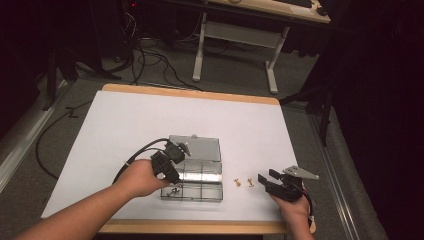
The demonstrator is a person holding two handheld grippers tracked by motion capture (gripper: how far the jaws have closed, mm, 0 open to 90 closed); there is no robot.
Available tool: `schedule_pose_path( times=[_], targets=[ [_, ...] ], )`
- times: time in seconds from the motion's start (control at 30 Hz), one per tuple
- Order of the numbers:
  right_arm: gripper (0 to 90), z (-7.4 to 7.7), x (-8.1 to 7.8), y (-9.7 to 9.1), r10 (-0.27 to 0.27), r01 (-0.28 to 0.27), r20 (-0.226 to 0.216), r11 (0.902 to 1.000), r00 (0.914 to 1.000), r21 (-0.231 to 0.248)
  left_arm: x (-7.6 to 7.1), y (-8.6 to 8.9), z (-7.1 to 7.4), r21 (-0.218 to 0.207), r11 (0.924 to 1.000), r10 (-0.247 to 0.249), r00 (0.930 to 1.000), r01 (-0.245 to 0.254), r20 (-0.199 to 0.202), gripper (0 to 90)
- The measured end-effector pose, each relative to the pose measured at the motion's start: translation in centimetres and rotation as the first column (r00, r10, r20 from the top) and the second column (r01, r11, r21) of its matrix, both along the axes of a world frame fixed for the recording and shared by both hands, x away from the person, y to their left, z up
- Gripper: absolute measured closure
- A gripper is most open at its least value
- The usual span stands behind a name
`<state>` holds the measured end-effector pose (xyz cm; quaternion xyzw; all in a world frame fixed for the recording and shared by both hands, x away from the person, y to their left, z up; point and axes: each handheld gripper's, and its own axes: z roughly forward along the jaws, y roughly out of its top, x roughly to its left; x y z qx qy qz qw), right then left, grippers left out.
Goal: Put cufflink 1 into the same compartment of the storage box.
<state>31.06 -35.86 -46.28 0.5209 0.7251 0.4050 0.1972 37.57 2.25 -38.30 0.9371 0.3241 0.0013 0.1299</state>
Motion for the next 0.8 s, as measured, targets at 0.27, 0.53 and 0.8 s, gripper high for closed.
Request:
schedule_pose_path(
  times=[0.27,0.53,0.8],
  targets=[
    [42.4,0.0,0.0,0.0,0.000,0.000,-0.003,1.0000,1.0000,0.000,0.4,0.8,0.6,-0.003,0.9997,0.024,0.9997,-0.024,0.008,59.7],
    [42.4,0.1,-0.1,0.0,-0.001,0.001,0.000,1.0000,1.0000,0.002,1.1,2.7,1.2,-0.006,0.9969,0.079,0.9965,-0.079,0.028,58.9],
    [42.4,-0.1,0.0,0.0,0.004,-0.004,-0.003,1.0000,1.0000,-0.001,2.0,5.6,0.5,0.010,0.9902,0.139,0.9898,-0.140,0.031,58.1]
  ],
)
